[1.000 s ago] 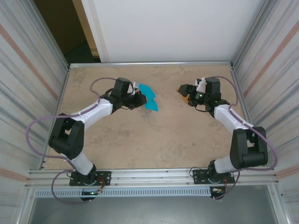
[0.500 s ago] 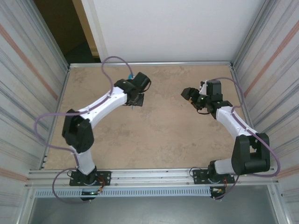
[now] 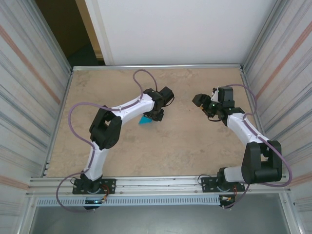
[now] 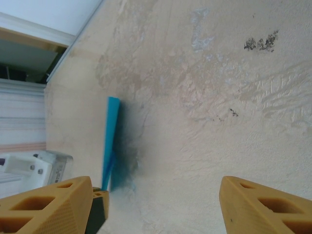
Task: Fold a paper plane with a square sheet of paper (pick it up from the middle)
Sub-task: Turn over the paper at the center of the table.
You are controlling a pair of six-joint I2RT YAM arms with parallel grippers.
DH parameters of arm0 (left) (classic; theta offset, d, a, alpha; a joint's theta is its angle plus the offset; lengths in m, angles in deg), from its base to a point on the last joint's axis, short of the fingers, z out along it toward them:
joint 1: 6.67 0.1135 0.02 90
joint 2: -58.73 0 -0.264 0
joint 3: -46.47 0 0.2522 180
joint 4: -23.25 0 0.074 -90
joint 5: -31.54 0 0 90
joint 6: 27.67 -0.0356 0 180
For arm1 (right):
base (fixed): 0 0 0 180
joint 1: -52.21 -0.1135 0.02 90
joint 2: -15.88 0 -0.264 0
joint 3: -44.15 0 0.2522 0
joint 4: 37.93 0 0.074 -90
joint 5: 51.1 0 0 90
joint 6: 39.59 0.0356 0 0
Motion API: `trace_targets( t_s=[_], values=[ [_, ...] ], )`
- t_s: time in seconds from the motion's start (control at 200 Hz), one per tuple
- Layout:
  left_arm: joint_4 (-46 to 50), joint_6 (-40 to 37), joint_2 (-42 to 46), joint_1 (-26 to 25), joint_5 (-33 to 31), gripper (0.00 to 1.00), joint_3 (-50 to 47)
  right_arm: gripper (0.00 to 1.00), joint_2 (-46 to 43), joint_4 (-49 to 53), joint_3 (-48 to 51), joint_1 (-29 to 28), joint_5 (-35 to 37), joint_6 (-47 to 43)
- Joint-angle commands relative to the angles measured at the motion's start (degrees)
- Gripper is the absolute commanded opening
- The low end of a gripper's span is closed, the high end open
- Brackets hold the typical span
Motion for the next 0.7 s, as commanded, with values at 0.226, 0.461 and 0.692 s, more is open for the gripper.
trace_targets(
  t_s=[0.226, 0.461, 0.692],
  values=[
    [-19.22, 5.93, 8.33, 4.67, 31.81, 0.50, -9.11, 0.66, -0.08, 1.06, 0.86, -0.72, 0.53, -0.24],
    [-28.88, 13.47, 20.52, 13.68, 31.65, 0.61, -25.14, 0.60, 8.30, 1.18, -3.93, -12.26, 2.93, -0.32],
    [-33.36, 16.95, 33.52, 22.59, 29.58, 0.79, -41.31, 0.51, 23.90, 0.52, -15.01, -25.53, 1.83, 1.53]
  ],
)
